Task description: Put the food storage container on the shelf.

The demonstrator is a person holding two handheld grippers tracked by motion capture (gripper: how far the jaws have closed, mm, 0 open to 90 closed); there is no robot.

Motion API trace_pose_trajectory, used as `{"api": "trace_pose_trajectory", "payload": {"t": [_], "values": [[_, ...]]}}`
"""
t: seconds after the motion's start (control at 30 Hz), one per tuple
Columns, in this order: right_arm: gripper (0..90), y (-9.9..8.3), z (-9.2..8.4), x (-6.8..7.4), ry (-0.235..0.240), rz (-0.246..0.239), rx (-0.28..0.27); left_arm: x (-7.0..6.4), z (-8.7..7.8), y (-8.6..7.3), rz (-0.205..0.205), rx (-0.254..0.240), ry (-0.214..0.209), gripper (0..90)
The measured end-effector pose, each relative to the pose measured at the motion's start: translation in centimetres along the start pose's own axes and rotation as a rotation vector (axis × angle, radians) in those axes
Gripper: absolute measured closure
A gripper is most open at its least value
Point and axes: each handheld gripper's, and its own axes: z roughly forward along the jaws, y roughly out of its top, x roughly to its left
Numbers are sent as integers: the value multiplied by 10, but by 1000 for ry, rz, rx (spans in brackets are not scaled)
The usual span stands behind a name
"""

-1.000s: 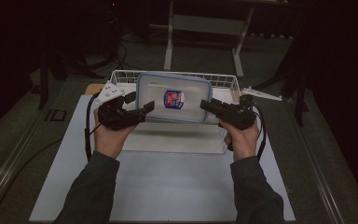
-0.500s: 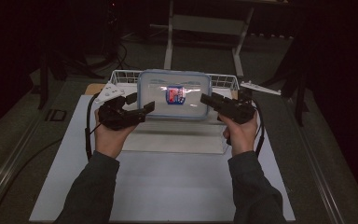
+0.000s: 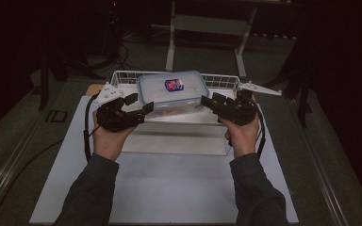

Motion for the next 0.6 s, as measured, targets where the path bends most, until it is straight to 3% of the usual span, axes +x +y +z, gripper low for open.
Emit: {"api": "trace_pose_trajectory", "payload": {"t": [0.37,0.6], "values": [[388,-6,-21,2,-4,-49,-24,0,1,-3,18,3,50,377],[404,-22,-35,6,-10,-154,-8,-6,-13,-6,46,-25,39,389]]}}
